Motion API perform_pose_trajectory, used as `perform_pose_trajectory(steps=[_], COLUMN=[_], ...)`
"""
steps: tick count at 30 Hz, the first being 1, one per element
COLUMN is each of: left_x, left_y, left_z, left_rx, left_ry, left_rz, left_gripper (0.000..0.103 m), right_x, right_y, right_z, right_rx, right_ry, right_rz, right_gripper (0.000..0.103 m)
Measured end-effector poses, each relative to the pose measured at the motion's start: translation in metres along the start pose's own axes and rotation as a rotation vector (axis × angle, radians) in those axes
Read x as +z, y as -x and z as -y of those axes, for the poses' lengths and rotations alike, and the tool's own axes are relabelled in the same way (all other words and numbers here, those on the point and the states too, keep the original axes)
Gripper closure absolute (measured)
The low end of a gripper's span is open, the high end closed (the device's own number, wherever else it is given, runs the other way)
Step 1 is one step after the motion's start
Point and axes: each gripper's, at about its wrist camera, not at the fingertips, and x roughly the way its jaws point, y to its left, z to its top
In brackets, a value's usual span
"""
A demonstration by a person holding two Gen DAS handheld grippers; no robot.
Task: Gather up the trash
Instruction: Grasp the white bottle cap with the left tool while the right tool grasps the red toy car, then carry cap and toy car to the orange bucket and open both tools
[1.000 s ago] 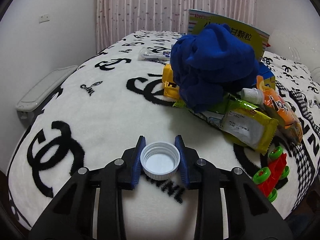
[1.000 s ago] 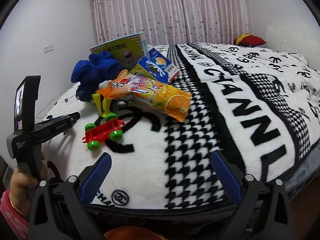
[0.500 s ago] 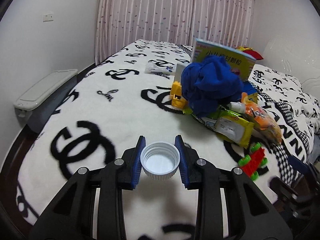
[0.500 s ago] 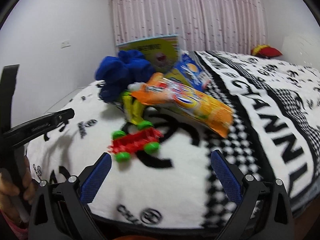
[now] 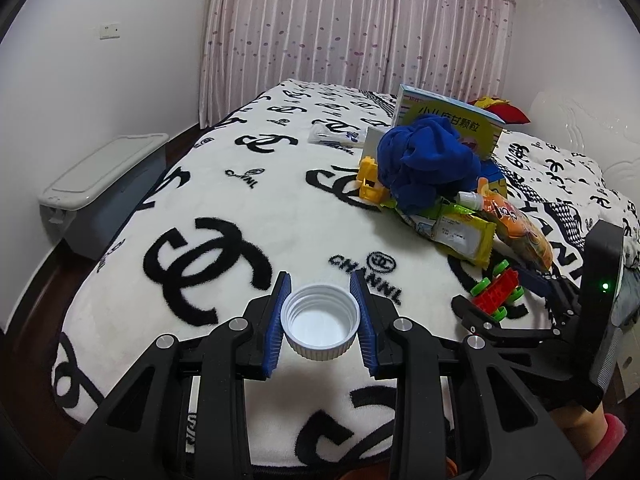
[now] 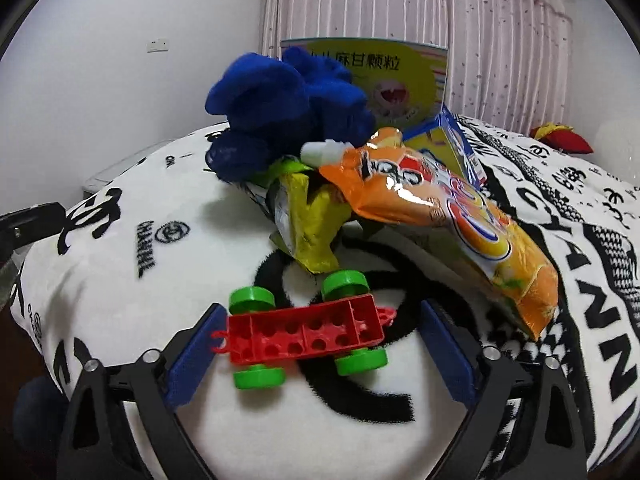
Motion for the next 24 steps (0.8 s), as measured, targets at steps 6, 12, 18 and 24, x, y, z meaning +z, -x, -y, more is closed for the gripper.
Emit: perform_pose_trajectory(steps=[6, 12, 18, 24], left_x=[-0.003, -0.006, -0.032, -0.089], left_y=[-0.001, 0.004, 0.022, 0.019], left_z=[0.002, 0.009, 0.026, 0.045], left_rx=[-0.007, -0.019, -0.13, -0.315], left_ry=[0.004, -0.017, -0.128, -0.226], left_rz=[-0.01, -0.02, -0.091, -0.32], left_gripper=[0.072, 0.072, 0.072, 0.073], right_x=[-0.002, -0.006, -0.03, -0.086], right_y=[0.009, 0.033, 0.084, 0.103], right_z=[0.005, 0.009, 0.012, 0.016], right_rx=[0.036, 0.07, 0.139, 0.213], right_ry=[-0.022, -0.032, -0.02, -0.062], right_rz=[0.012, 0.027, 0.012, -0.166], right_gripper=[0.029, 0.029, 0.029, 0.028])
